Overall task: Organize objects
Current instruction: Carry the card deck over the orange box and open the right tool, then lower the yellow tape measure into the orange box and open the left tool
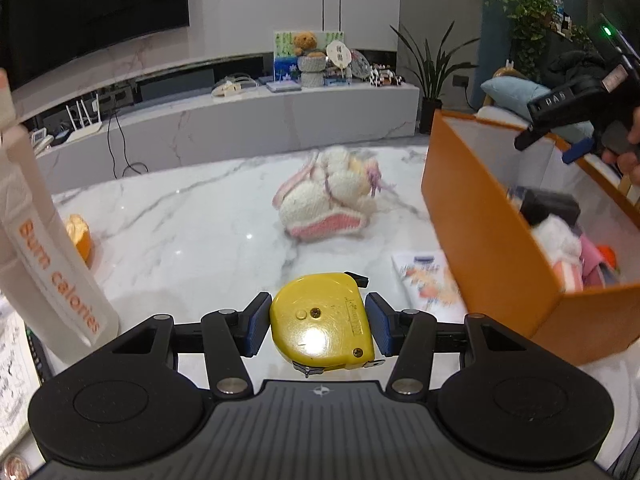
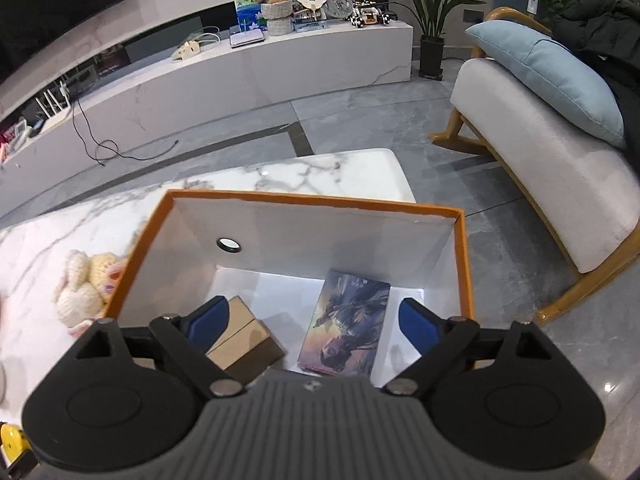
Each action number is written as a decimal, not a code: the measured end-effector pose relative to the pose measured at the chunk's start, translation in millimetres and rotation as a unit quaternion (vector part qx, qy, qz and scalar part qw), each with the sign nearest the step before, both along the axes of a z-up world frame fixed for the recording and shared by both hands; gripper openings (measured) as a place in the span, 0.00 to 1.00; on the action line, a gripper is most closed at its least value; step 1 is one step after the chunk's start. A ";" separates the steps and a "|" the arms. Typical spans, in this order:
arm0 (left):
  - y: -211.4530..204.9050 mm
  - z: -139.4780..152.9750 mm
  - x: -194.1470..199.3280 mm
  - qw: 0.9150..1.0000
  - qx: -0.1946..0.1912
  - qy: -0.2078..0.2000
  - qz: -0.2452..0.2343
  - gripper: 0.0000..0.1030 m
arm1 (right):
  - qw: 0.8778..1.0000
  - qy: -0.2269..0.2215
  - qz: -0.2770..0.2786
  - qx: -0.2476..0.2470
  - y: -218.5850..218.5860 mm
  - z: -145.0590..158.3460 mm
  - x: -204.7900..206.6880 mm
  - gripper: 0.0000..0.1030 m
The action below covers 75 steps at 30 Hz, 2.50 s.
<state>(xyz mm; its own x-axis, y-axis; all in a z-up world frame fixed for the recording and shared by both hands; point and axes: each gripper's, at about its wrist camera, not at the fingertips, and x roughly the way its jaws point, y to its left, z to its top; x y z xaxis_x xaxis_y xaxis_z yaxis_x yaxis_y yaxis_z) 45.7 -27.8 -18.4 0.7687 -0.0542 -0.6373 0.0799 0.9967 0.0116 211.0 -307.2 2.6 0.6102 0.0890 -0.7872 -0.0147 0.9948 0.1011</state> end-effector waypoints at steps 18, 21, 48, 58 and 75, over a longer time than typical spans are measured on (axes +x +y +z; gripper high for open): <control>-83.3 69.1 79.9 0.998 -0.037 -0.028 -0.053 0.58 | 0.995 -0.015 0.015 0.098 -34.4 8.2 -50.0 0.99; -111.9 65.0 116.6 0.997 -0.023 -0.016 -0.075 0.58 | 0.985 -0.021 -0.044 0.165 -56.3 9.2 -49.2 0.99; -213.8 7.4 187.0 0.978 0.197 -0.031 -0.062 0.75 | 0.957 -0.032 -0.089 0.274 -109.9 6.2 -59.3 0.99; -209.4 9.4 183.1 0.979 0.193 -0.030 -0.059 0.84 | 0.962 -0.029 -0.069 0.263 -99.3 7.1 -58.0 0.99; -163.7 46.0 122.9 0.985 0.149 -0.032 -0.086 0.86 | 0.974 -0.074 0.001 0.212 -43.5 26.7 -63.9 0.99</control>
<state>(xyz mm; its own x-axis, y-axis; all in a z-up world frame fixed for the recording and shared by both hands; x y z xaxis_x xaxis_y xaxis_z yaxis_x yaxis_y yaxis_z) 168.6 -191.5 27.6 0.8034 -0.0052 -0.5954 0.2367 0.9203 0.3114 147.1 -350.7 29.2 0.7140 0.3890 -0.5822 -0.0625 0.8635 0.5004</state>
